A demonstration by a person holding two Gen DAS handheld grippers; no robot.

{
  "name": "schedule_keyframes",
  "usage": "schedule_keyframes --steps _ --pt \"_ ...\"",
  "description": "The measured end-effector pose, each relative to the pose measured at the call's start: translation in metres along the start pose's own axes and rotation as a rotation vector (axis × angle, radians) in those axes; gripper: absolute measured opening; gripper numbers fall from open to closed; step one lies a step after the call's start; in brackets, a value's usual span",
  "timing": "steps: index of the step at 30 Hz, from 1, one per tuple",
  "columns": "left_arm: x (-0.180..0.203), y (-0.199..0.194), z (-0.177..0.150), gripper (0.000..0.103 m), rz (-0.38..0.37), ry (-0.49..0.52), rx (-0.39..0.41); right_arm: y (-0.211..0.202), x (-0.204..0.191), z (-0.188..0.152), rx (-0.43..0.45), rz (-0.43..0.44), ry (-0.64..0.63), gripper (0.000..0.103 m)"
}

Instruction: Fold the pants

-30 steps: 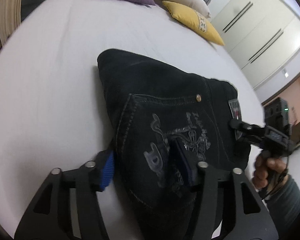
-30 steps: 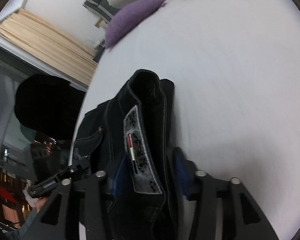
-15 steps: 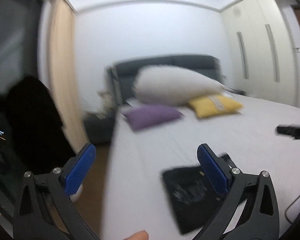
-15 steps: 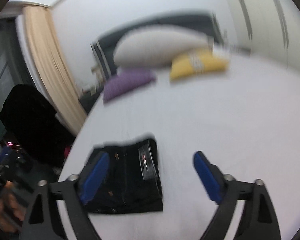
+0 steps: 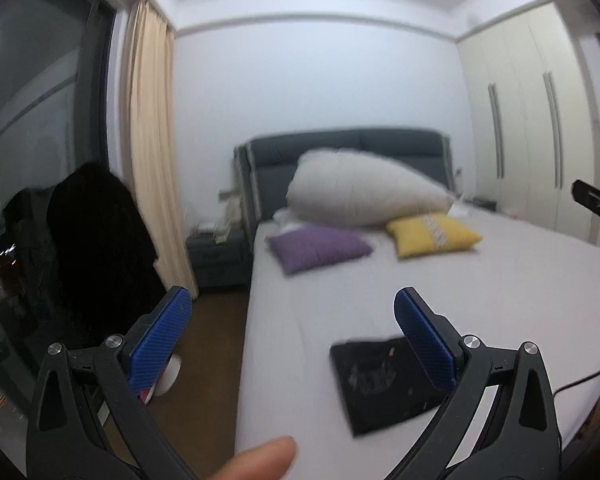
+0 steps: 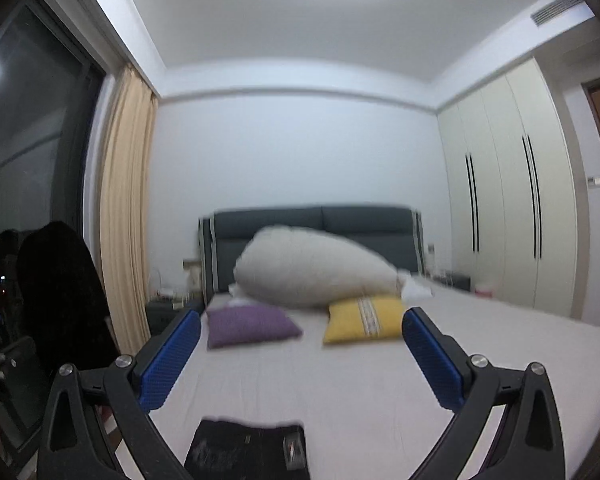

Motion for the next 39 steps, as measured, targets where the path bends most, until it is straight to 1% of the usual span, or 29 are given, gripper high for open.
schedule_keyframes --steps 1,2,4,5,7,8,9,12,16,18,23,32,39 --pt "-0.002 0.003 -0.012 0.103 0.027 -0.009 -0.052 0.005 -0.004 -0.010 -0.079 0.003 0.016 0.103" --pt "-0.004 0.009 -0.027 0.103 0.034 -0.020 -0.120 0.013 -0.009 -0.025 -0.167 0.015 0.033 0.103" --pt "-0.006 0.020 -0.060 0.103 0.049 -0.054 -0.237 0.024 -0.019 -0.053 -0.307 0.040 0.058 0.103" --pt "-0.006 0.024 -0.073 0.103 0.044 -0.067 -0.287 0.024 -0.023 -0.065 -0.338 0.049 0.064 0.103" --pt "-0.005 0.031 -0.105 0.103 0.031 -0.096 -0.401 0.027 -0.031 -0.092 -0.427 0.061 0.063 0.103" --pt "-0.002 0.032 -0.118 0.103 0.025 -0.104 -0.434 0.027 -0.038 -0.109 -0.478 0.069 0.065 0.103" --pt "-0.001 0.034 -0.132 0.103 0.025 -0.109 -0.476 0.027 -0.042 -0.119 -0.505 0.079 0.070 0.103" --pt "0.008 0.035 -0.164 0.103 0.028 -0.101 -0.551 0.020 -0.056 -0.141 -0.571 0.102 0.060 0.103" --pt "0.014 0.034 -0.191 0.103 0.031 -0.089 -0.583 0.016 -0.073 -0.159 -0.614 0.132 0.029 0.103" --pt "0.017 0.035 -0.199 0.103 0.037 -0.082 -0.585 0.016 -0.078 -0.167 -0.628 0.139 0.023 0.103" --pt "0.020 0.047 -0.215 0.103 0.043 -0.092 -0.606 0.011 -0.086 -0.173 -0.650 0.138 0.005 0.103" --pt "0.017 0.058 -0.224 0.103 0.057 -0.090 -0.630 0.010 -0.097 -0.177 -0.663 0.135 -0.047 0.103" --pt "0.017 0.062 -0.226 0.103 0.060 -0.087 -0.634 0.009 -0.101 -0.179 -0.670 0.145 -0.059 0.103"
Point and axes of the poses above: each gripper's, at about its wrist camera, not at the fingertips, and y roughly the way its jaws point, x to its right, z to its top, the point moved 7 cm from there along y, roughly the way its jaws point, and after that the axes turned 15 degrees about -y, right-handed, at the moved point
